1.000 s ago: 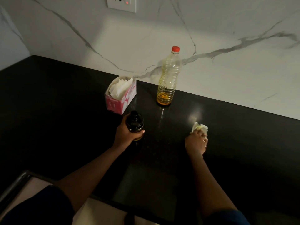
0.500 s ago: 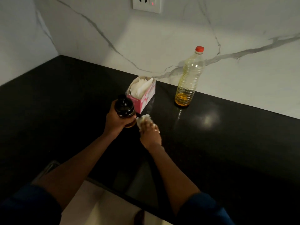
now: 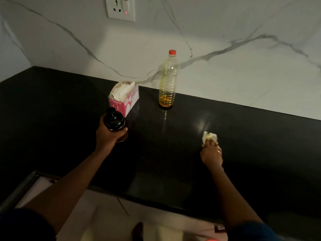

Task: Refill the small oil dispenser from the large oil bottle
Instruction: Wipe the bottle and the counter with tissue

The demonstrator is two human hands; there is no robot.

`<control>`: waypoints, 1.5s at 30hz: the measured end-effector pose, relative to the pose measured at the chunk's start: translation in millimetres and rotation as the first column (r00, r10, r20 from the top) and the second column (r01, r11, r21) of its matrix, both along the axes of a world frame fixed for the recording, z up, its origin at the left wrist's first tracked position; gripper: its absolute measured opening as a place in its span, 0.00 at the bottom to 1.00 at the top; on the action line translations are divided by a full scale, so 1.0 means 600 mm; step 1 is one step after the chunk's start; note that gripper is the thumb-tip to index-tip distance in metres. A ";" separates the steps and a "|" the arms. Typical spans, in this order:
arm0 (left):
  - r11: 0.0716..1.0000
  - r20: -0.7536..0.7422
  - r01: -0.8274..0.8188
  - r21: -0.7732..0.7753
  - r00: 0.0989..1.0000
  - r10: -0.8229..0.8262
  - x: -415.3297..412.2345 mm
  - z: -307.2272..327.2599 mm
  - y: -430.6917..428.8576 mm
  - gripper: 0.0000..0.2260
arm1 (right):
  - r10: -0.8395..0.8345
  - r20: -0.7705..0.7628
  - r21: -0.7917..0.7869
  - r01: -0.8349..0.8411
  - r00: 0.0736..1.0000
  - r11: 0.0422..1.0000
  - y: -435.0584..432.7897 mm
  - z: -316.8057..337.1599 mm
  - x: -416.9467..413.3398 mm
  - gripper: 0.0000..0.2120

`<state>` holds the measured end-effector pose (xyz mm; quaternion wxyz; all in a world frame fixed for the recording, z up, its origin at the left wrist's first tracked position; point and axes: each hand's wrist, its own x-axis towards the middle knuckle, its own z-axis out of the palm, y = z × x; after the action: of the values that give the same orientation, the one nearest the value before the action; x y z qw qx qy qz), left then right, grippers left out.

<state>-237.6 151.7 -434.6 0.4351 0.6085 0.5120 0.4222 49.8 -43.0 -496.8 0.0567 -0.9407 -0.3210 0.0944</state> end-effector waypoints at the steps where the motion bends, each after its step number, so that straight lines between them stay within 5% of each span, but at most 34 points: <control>1: 1.000 -0.011 0.004 0.002 1.000 -0.004 -0.004 -0.003 -0.007 0.35 | -0.086 -0.007 0.004 0.087 0.996 0.996 -0.024 0.002 0.009 0.25; 8: 0.999 -0.021 -0.034 0.016 0.999 0.034 -0.046 0.002 -0.048 0.35 | -0.308 -0.074 -0.015 0.308 0.948 0.951 -0.050 -0.008 -0.040 0.27; 18: 0.993 -0.048 -0.118 -0.015 0.992 0.117 -0.110 -0.008 -0.043 0.34 | 0.194 -0.062 0.046 -0.192 0.979 0.980 0.139 0.000 -0.224 0.27; 22: 0.987 -0.072 -0.161 -0.006 0.985 0.160 -0.133 -0.016 -0.041 0.35 | 0.453 -0.134 0.139 -0.436 0.881 0.889 0.225 -0.008 -0.330 0.28; 26: 0.982 -0.106 -0.187 -0.007 0.977 0.185 -0.147 -0.012 -0.043 0.34 | 0.727 -0.121 0.174 -0.707 0.676 0.686 0.220 -0.009 -0.426 0.27; 29: 0.981 -0.064 -0.191 -0.043 0.980 0.188 -0.139 -0.010 -0.052 0.34 | 0.786 -0.065 0.187 -0.766 0.615 0.615 0.181 -0.010 -0.436 0.26; 33: 0.984 -0.011 -0.170 -0.049 0.985 0.170 -0.114 -0.021 -0.073 0.34 | 0.675 -0.065 0.204 -0.653 0.735 0.730 0.125 -0.013 -0.373 0.25; 38: 0.995 0.039 -0.089 -0.043 0.995 0.091 -0.075 -0.028 -0.118 0.32 | 0.258 -0.117 0.244 -0.225 0.959 0.943 0.012 -0.008 -0.221 0.25; 45: 0.999 0.002 -0.006 -0.035 1.000 0.006 -0.068 -0.030 -0.180 0.34 | -0.212 -0.046 0.107 0.216 0.976 0.971 -0.145 -0.014 -0.075 0.25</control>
<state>-278.3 43.5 -452.7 0.4447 0.5990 0.5207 0.4151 4.8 -130.2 -505.1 0.1242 -0.9635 -0.2212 0.0859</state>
